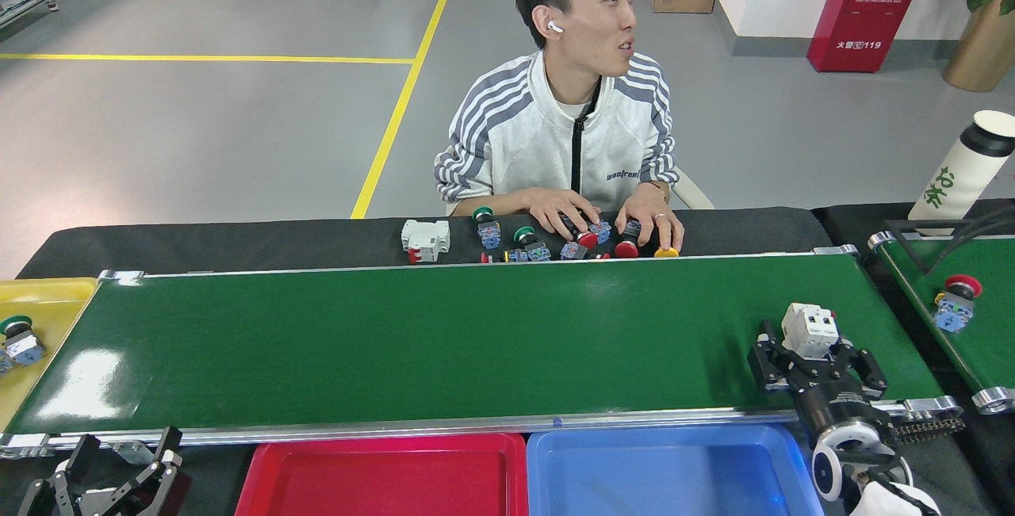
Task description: Pick switch part from conveyor to tray
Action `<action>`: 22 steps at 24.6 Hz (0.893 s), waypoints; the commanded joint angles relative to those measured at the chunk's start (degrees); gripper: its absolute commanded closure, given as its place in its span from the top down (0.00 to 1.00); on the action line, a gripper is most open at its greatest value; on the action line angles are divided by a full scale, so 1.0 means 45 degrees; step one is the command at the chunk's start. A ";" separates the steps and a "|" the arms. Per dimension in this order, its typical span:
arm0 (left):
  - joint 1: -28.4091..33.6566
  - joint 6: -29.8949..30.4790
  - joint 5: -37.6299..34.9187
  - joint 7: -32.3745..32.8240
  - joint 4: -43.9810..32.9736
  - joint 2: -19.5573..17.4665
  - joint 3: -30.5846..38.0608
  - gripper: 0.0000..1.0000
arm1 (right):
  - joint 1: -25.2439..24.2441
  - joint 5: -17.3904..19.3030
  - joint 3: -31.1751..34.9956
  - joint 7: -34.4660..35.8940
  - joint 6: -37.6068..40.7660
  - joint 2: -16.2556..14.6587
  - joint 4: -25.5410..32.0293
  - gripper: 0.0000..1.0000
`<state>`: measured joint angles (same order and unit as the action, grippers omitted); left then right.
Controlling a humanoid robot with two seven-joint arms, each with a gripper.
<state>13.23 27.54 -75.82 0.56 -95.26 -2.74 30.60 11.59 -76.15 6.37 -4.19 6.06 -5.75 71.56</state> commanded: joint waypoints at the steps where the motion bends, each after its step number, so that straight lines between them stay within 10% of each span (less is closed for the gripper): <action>1: -0.0088 -0.0066 -0.0026 -0.0105 -0.0101 -0.0055 0.0016 1.00 | 0.0140 0.0048 -0.0086 0.0032 0.0197 -0.0071 0.0191 0.02; 6: -0.0049 -0.0066 -0.0046 -0.0066 -0.0121 -0.0114 0.0035 1.00 | -0.0642 0.0360 -0.0438 0.0110 0.0490 -0.0032 0.1538 0.01; 12: -0.0009 -0.0085 -0.0026 0.0930 -0.0218 -0.0055 0.0055 1.00 | -0.4118 0.1923 -0.0438 0.0130 0.4260 -0.0227 0.5777 0.06; 15: 0.0010 -0.0066 -0.0007 0.0911 -0.0199 -0.0036 0.0153 1.00 | -0.5368 0.2294 -0.0438 0.0149 0.6779 -0.0364 0.6343 1.00; 22: 0.0030 -0.0007 -0.0007 0.0891 -0.0199 -0.0055 0.0133 1.00 | -0.5603 0.3173 0.0070 0.0149 0.7736 -0.0422 0.6324 1.00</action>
<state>13.42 27.15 -76.06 4.70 -95.42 -2.76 30.96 -14.35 -62.46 5.54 -4.00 41.43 -7.65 99.20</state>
